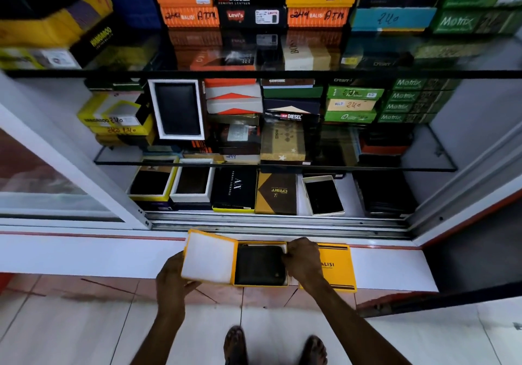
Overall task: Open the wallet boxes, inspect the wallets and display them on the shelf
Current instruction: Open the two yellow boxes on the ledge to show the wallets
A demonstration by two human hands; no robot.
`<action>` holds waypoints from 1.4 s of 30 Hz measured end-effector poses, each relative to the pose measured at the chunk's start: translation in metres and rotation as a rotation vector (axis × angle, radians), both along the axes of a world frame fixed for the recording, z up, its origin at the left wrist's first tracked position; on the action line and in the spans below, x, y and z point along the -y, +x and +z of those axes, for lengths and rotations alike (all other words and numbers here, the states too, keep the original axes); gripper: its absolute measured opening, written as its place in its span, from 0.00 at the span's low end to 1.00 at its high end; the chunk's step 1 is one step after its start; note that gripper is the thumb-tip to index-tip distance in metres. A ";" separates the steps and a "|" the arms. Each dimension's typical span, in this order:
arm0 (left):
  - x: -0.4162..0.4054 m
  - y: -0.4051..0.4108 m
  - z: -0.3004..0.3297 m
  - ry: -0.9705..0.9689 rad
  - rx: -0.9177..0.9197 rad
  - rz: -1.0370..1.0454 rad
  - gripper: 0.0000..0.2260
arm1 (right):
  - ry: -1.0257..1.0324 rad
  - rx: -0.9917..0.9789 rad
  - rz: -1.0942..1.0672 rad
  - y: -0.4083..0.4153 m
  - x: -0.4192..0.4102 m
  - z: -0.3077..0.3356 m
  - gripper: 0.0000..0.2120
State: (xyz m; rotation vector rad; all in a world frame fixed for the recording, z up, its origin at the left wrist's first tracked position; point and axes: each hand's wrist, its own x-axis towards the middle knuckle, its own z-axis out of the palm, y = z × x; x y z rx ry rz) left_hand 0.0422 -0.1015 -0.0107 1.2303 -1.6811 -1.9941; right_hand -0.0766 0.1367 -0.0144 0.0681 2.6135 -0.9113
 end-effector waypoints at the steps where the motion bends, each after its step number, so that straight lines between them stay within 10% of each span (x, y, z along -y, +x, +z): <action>1: 0.005 0.002 -0.001 -0.023 0.002 0.025 0.11 | 0.007 -0.023 0.001 0.001 -0.002 0.005 0.05; 21: -0.034 -0.011 -0.002 -0.187 0.232 -0.149 0.20 | -0.431 0.076 -0.132 0.019 0.037 0.015 0.03; 30: -0.076 -0.028 0.027 -0.666 0.054 -0.361 0.09 | -0.594 -0.026 -0.274 0.008 -0.051 0.024 0.15; 42: -0.241 -0.086 0.020 -0.799 0.510 -0.800 0.45 | -0.812 0.328 -0.685 -0.016 -0.181 -0.017 0.22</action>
